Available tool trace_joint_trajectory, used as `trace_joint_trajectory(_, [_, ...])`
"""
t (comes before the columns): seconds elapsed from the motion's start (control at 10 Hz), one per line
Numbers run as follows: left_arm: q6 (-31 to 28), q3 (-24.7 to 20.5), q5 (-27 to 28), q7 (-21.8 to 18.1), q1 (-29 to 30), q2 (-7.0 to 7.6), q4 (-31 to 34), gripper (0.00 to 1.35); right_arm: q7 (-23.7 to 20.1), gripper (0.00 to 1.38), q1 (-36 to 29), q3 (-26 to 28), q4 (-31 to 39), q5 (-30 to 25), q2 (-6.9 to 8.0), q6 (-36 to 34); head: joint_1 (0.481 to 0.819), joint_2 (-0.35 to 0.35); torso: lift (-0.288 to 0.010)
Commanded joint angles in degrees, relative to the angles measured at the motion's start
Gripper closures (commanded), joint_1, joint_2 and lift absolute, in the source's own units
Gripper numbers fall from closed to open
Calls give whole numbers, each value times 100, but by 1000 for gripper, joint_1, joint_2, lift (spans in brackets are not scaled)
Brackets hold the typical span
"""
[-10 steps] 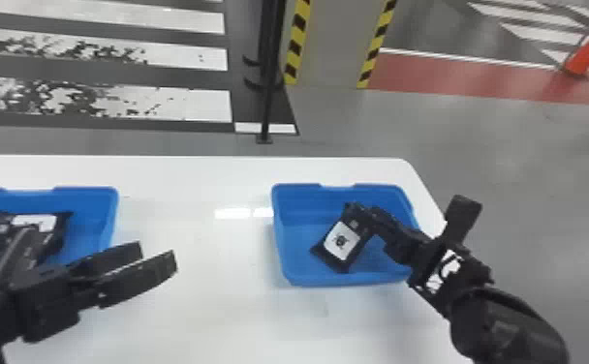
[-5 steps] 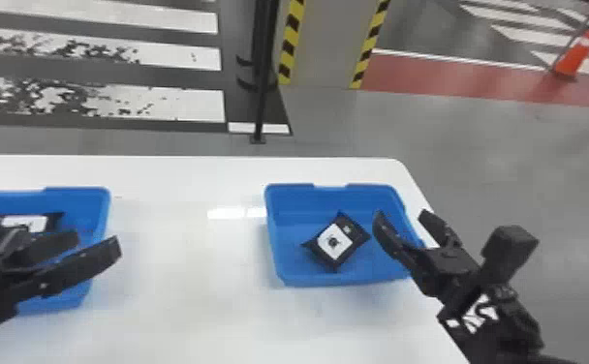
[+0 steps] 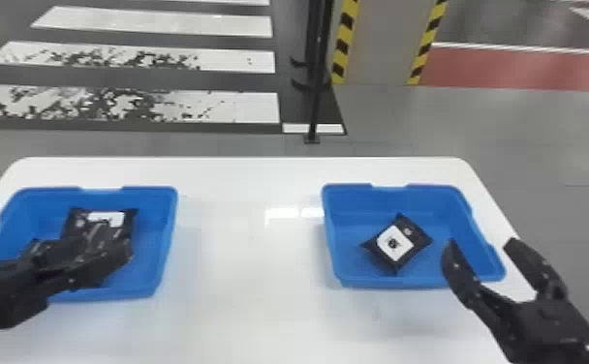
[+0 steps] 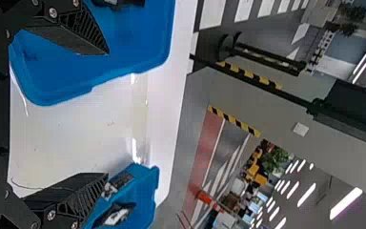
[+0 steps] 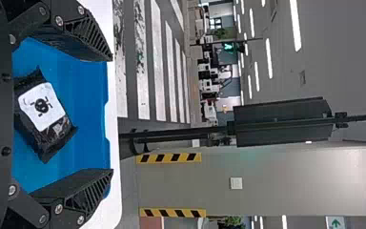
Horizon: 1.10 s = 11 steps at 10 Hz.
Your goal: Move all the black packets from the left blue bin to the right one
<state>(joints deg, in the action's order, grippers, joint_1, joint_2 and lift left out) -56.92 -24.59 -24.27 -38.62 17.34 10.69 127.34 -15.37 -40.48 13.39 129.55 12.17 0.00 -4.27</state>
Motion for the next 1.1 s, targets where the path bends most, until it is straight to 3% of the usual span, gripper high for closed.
trace_joint_trajectory(0.0, [-228,-260,508,57,-160,-5,-14,148,8,214,-367,-116,116,291,5,5,695,-23,-139])
trace_joint_trajectory(0.1, [-537,-374,874,180,-300,4,-14,147,-1,214,-480,-139,158,325,5,-65,695,1,-139])
trace_joint_trajectory(0.2, [-748,-454,1239,241,-497,21,-127,148,-27,214,-522,-162,144,382,5,-178,695,70,-139])
trace_joint_trajectory(0.4, [-931,-329,1650,250,-1045,197,-774,154,-54,216,-508,-162,116,439,5,-262,695,139,-139])
trace_joint_trajectory(0.5, [-931,-192,1879,250,-1425,294,-1421,154,-71,216,-508,-162,116,451,5,-375,695,161,-139])
trace_joint_trajectory(0.8, [-931,220,2119,250,-1988,399,-2546,156,-98,222,-466,-173,45,496,5,-501,695,185,-139])
trace_joint_trajectory(1.0, [-804,825,2119,109,-2536,601,-3347,160,-106,223,-437,-185,17,508,5,-515,695,173,-139])
